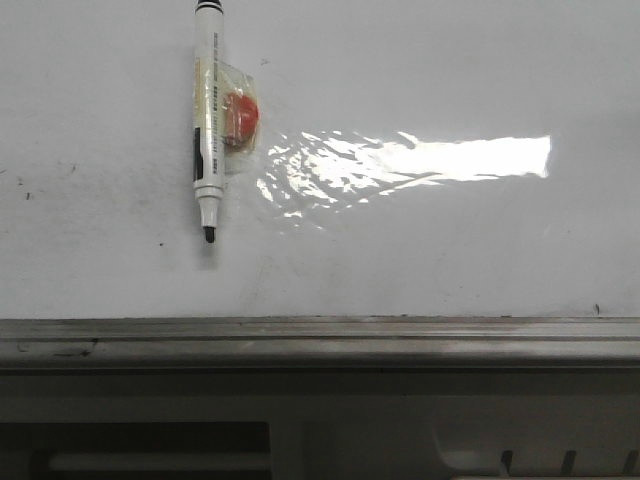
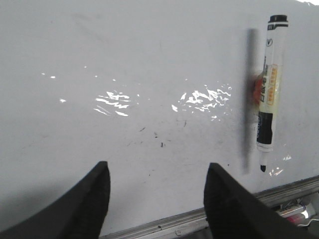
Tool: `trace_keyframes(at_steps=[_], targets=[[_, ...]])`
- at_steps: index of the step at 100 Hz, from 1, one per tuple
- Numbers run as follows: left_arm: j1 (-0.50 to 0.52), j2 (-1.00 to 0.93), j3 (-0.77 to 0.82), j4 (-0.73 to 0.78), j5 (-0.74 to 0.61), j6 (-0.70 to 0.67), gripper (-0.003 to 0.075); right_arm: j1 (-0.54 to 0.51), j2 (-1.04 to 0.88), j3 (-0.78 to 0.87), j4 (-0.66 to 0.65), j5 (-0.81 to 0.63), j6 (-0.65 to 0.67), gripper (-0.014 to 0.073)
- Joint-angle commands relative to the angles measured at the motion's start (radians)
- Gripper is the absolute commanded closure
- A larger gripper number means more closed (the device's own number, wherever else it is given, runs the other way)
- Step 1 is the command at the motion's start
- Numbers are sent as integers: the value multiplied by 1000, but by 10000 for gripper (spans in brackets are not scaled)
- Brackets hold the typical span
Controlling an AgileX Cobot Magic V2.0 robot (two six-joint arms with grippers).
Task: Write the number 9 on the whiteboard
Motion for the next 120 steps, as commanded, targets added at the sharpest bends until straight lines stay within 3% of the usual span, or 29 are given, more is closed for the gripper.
trace_keyframes(at_steps=[1,25,51,65,78,120], targets=[[-10,8,-38,-34,-62,15,333,-6,19,-37,8,-72,-11,156],[-99,53,-50,-159,-82,143,357,-6,19,-37,8,-73,-11,156],[-334,284,-165,-169,-191,145,382,-6,19,-37,8,-73,-11,156],[-412,404,-203,-251,-277,145,382,-6,19,-37,8,-73,-11,156],[-425,496,-234,-321,-285,145,382,-6,19,-37,8,-73,-11,156],[-425,620,-270,-327,-278,145,400,-6,19,-37,8,-73,-11,156]])
